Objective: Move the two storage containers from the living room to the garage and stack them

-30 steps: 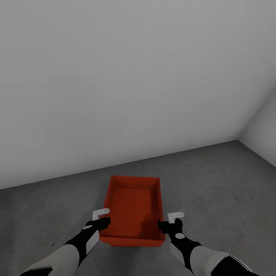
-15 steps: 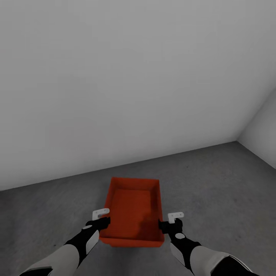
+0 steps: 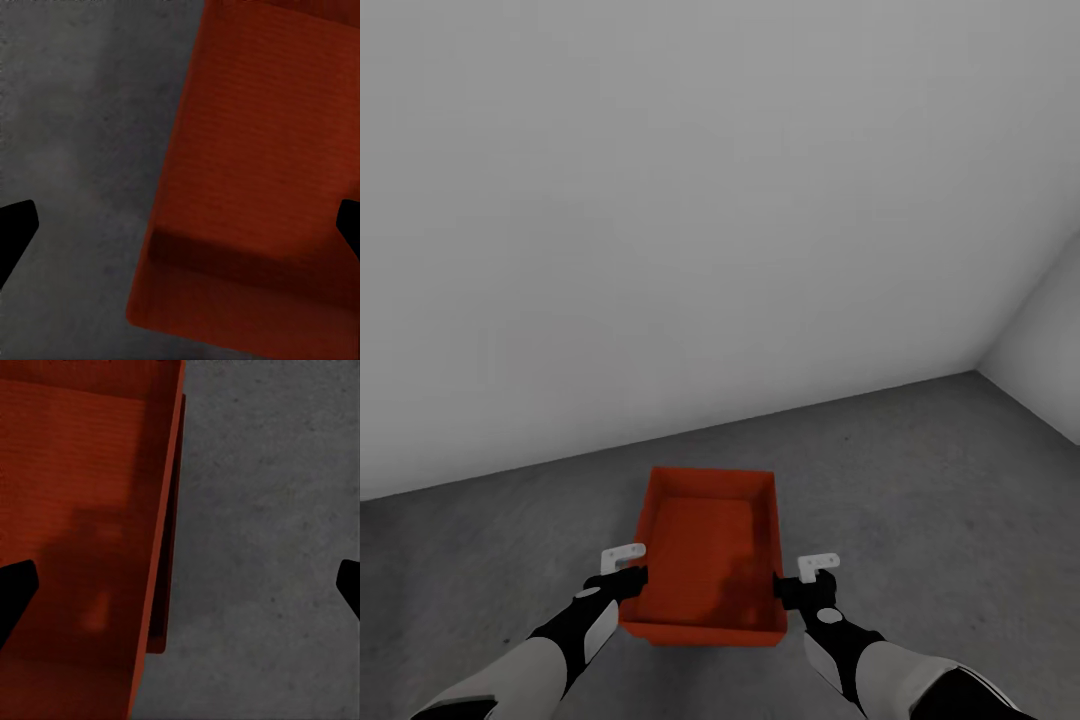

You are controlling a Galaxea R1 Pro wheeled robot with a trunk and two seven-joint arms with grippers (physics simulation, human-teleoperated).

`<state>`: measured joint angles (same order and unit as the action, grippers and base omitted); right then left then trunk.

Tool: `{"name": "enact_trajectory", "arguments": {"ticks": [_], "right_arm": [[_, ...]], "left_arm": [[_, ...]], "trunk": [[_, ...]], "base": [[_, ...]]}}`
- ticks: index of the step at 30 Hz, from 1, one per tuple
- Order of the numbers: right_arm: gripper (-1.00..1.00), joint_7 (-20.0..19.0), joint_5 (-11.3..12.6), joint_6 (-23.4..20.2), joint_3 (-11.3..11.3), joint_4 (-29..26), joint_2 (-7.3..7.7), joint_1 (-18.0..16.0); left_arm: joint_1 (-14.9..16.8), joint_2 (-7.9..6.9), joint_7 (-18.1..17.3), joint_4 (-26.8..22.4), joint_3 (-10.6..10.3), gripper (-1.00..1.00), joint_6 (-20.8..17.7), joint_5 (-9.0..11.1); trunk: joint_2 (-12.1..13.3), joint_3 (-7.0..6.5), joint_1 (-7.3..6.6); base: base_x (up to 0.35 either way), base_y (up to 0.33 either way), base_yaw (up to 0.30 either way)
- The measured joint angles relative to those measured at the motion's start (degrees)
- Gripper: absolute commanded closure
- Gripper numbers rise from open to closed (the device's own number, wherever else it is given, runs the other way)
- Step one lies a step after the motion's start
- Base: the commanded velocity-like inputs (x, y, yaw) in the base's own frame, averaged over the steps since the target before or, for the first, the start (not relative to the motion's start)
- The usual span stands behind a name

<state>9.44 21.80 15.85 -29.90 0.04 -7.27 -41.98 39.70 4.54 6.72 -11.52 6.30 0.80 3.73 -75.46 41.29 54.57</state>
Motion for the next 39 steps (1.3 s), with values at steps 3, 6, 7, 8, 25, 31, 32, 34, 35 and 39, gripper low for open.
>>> {"name": "enact_trajectory", "arguments": {"ticks": [3,6,7,8,25,31,32,34,35,39], "right_arm": [[-1.00,-0.02,-0.02,0.03,-0.01,0.00,0.00,0.00],[-1.00,-0.02,-0.01,0.06,-0.02,0.00,0.00,0.00],[-1.00,-0.02,-0.02,0.05,-0.02,0.00,0.00,0.00],[-1.00,-0.02,-0.01,0.06,-0.01,0.00,0.00,0.00],[-1.00,-0.03,-0.06,0.08,0.04,0.00,0.00,0.00],[-1.00,-0.03,-0.07,0.08,0.04,0.00,0.00,0.00],[-1.00,-0.03,-0.04,0.08,0.03,0.00,0.00,0.00],[-1.00,-0.03,-0.04,0.08,0.03,0.00,0.00,0.00],[-1.00,-0.03,-0.05,0.08,0.04,0.00,0.00,0.00],[-1.00,-0.03,-0.07,0.08,0.04,0.00,0.00,0.00]], "left_arm": [[0.00,-0.04,0.00,0.02,0.02,-1.00,0.00,0.00],[0.00,-0.07,0.02,0.15,0.01,-1.00,0.03,-0.03],[0.00,-0.08,0.04,0.27,0.00,-1.00,0.05,-0.05],[0.00,-0.08,0.06,0.38,-0.01,-1.00,0.07,-0.06],[0.00,-0.09,0.17,0.76,-0.13,-1.00,0.16,-0.31],[0.00,-0.09,0.17,0.72,-0.13,-1.00,0.16,-0.26],[0.00,-0.09,0.14,0.71,-0.13,-1.00,0.16,-0.25],[0.00,-0.09,0.16,0.69,-0.13,-1.00,0.16,-0.25],[0.00,-0.09,0.17,0.66,-0.13,-1.00,0.16,-0.23],[0.00,-0.12,0.13,0.41,-0.05,-1.00,0.16,-0.13]], "trunk": [[1.20,-0.54,-0.66],[2.41,-1.08,-1.32],[2.81,-1.26,-1.54],[3.21,-1.44,-1.76],[10.03,-4.49,-5.49],[12.44,-5.57,-6.81],[12.84,-5.75,-7.03],[13.64,-6.11,-7.47],[13.66,-6.11,-7.48],[13.66,-6.11,-7.48]], "base": [[0.000,0.000,0.000],[0.000,0.000,0.000],[0.000,0.000,0.000],[0.000,0.000,0.000],[0.000,0.000,0.000],[0.000,0.000,0.000],[0.000,0.000,0.000],[0.000,0.000,0.000],[0.000,0.000,0.000],[0.000,0.000,0.000]]}}
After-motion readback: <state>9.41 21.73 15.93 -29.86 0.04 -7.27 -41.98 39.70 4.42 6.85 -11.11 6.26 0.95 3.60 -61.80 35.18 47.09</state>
